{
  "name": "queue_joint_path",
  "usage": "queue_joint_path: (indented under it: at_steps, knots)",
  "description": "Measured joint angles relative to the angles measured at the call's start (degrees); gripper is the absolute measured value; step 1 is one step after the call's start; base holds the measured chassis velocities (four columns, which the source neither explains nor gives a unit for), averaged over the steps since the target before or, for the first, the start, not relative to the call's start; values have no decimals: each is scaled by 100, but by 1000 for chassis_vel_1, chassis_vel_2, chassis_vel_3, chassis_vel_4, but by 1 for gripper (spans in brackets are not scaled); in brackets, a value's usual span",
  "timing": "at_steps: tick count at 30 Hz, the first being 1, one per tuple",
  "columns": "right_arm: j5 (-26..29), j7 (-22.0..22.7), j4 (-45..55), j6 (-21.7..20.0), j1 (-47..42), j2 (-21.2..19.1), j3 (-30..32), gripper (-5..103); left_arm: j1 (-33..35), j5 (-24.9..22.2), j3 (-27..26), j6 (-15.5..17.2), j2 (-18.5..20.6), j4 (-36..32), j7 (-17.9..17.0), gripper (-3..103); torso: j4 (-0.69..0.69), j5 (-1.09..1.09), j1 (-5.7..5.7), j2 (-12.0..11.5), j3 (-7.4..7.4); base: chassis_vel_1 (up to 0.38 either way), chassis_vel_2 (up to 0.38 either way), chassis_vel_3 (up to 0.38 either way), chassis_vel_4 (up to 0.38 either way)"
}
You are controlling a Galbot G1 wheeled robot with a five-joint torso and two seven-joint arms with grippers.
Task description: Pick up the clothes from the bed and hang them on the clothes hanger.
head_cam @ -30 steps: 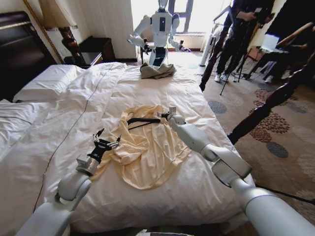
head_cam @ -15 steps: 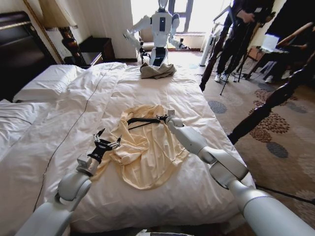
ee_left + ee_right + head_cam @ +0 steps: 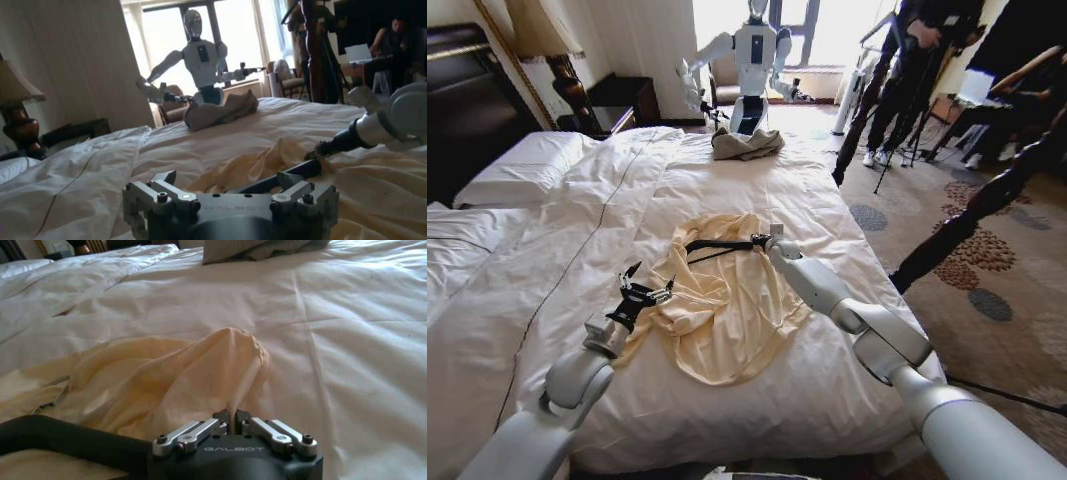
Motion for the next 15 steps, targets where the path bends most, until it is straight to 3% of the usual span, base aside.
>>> queue_joint_path:
  at_steps: [2, 9, 15]
  knots:
    - [-33, 16, 25, 23, -5, -2, -4, -2, 1, -3, -15, 1, 0, -2, 0, 100, 0, 0, 0, 0, 0, 0, 0, 0, 0]
    - [-549, 226, 534, 50, -14, -300, -142, -2, 35, -11, -70, 9, -48, -50, -5, 100, -1, 0, 0, 0, 0, 0, 0, 0, 0]
    - [-556, 595, 1127, -32, -15, -620, -432, -2, 60, -2, -74, 12, -128, -79, -8, 100, 0, 1, 0, 0, 0, 0, 0, 0, 0]
